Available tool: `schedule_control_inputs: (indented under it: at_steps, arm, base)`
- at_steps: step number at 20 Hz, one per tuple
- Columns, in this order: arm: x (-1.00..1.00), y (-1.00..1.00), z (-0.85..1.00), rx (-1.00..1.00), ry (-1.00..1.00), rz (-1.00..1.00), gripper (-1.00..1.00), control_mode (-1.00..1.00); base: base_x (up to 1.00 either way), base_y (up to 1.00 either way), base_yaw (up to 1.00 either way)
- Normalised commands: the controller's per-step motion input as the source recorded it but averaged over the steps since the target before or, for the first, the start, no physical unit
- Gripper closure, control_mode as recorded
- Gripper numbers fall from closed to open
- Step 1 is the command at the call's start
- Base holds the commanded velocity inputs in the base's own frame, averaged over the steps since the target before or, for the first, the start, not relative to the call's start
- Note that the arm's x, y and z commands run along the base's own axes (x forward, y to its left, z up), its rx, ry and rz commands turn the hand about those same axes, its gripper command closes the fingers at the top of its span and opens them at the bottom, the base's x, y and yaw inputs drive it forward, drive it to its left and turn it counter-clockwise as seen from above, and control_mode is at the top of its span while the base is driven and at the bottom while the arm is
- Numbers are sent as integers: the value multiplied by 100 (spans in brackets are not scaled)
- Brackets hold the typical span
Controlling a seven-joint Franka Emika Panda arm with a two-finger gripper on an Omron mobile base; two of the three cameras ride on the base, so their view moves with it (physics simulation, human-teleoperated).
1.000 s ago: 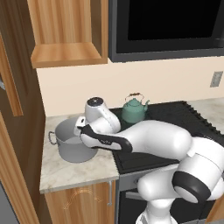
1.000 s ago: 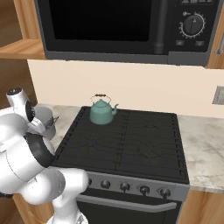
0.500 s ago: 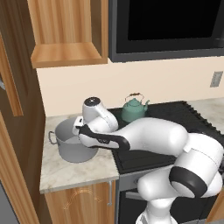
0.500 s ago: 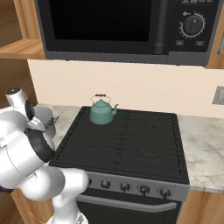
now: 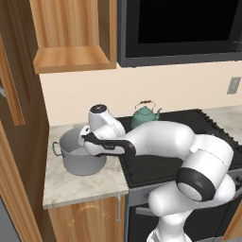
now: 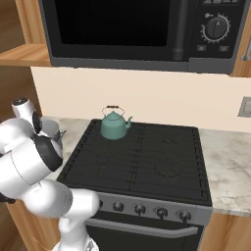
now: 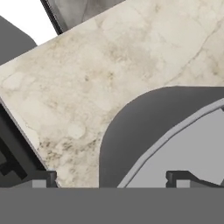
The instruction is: Pick the kettle from the cabinet and place it on a stove burner. Then pick the pot from the counter and place it on another stove burner. Finally, turn both burners on.
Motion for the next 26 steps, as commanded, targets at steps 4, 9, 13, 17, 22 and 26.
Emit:
schedule_control_inputs:
  at_steps: [4, 9, 13, 17, 22, 26]
  arm:
    - [22, 0, -13, -1, 6, -3, -100, -100]
    - [16, 6, -14, -1, 6, -5, -100, -100]
    - [12, 11, -14, 0, 5, -3, 100, -100]
    - [0, 1, -12, 0, 3, 0, 100, -100]
    - [-2, 0, -9, 0, 0, 0, 100, -100]
    - [-14, 0, 0, 0, -2, 0, 100, -100]
  base:
    - [0, 0, 0]
    - [0, 0, 0]
    - [0, 0, 0]
    - [0, 0, 0]
    - [0, 0, 0]
    - [0, 0, 0]
